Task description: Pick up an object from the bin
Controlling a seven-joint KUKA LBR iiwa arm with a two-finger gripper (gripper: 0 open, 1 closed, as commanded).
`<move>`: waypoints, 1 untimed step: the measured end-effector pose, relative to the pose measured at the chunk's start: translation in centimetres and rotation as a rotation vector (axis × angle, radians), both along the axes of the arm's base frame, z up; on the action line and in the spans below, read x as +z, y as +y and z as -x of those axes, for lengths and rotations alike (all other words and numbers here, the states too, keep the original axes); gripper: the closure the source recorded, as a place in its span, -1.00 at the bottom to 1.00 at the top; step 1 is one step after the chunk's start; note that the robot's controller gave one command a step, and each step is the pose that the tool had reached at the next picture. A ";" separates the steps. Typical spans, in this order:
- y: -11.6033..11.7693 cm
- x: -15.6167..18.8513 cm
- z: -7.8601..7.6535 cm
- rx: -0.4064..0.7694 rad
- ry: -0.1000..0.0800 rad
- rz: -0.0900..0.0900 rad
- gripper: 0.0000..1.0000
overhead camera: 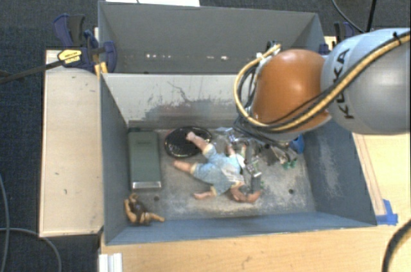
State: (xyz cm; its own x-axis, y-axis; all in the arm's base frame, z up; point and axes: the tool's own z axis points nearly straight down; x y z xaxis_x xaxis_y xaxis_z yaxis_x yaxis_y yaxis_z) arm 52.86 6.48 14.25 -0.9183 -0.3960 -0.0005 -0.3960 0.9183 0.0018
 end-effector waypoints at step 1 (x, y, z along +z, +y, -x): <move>0.2 0.3 -2.8 -0.169 -0.007 0.000 -1.00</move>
Offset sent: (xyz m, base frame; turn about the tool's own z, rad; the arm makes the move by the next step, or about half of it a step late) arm -0.0330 0.0523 -0.0696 0.1254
